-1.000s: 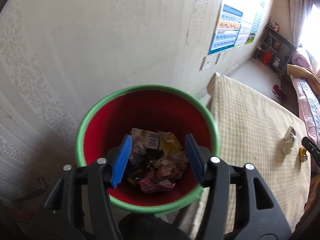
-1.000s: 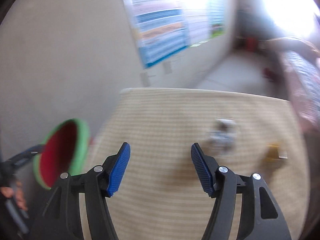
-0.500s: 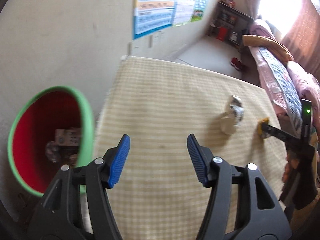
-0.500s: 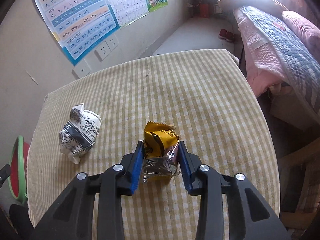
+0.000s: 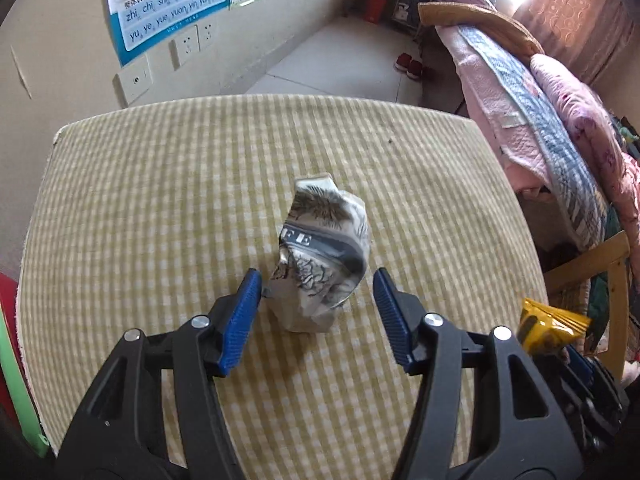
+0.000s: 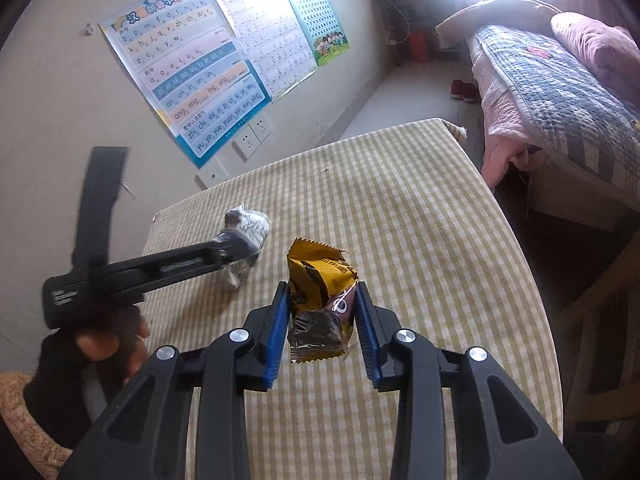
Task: Collect trash
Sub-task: 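Grasp the yellow-brown snack wrapper with the right tool while the left tool grasps the silver foil ball, then carry the snack wrapper and foil ball over the green bucket with both tools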
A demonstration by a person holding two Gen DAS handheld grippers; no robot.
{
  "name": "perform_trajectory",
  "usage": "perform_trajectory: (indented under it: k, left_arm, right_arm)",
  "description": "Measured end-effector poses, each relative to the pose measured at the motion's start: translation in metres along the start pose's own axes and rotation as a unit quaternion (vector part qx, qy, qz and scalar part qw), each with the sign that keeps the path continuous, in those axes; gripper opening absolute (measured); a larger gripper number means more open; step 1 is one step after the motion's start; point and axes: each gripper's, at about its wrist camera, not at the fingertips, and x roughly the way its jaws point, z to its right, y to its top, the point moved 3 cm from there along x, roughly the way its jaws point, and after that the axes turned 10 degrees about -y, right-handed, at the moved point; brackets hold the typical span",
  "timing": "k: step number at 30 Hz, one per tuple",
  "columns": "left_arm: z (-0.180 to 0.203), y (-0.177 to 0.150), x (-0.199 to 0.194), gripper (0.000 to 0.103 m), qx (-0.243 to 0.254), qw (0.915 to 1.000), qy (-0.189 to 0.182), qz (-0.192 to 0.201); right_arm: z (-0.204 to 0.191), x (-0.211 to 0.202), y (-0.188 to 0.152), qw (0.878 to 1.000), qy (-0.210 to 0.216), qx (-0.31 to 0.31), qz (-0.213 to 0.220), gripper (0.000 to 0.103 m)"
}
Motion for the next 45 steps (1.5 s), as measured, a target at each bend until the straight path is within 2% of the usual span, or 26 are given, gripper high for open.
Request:
perform_trajectory:
  k: [3,5,10,16,20,29,34,45]
  left_arm:
    - [0.005,-0.002,0.002,0.047,0.011,0.9999,0.008,-0.003]
    - [0.007,-0.005,-0.003,0.043,0.011,0.9999,0.003,-0.006]
    - [0.001,-0.017,-0.042,0.039,0.006,0.9997,0.012,0.022]
    - [-0.019,-0.038,-0.098,0.039,-0.027,0.9970,0.031,0.065]
    - [-0.028,-0.054,-0.132,0.039,-0.027,0.9945,0.053,0.086]
    - [-0.059,-0.078,-0.187,0.039,-0.076,0.9861,0.065,0.133]
    - [-0.080,-0.086,-0.209,0.039,-0.105,0.9784,0.085,0.157]
    - [-0.104,-0.092,-0.238,0.039,-0.112,0.9673,0.121,0.193]
  right_arm:
    - [-0.011,-0.002,0.000,1.000,0.013,-0.012,0.008,0.032]
    - [-0.016,-0.002,-0.002,1.000,0.021,-0.018,0.011,0.032]
    - [-0.023,0.001,-0.006,0.999,0.034,-0.029,0.006,0.032]
    - [-0.029,-0.001,-0.008,0.999,0.038,-0.038,0.008,0.032]
    - [-0.039,0.000,-0.012,0.998,0.039,-0.053,0.003,0.033]
    - [-0.073,-0.012,-0.017,0.994,0.049,-0.097,0.007,0.033]
    - [-0.095,-0.013,-0.022,0.992,0.065,-0.109,-0.008,0.033]
    - [-0.151,-0.037,-0.021,0.985,0.091,-0.145,0.000,0.033]
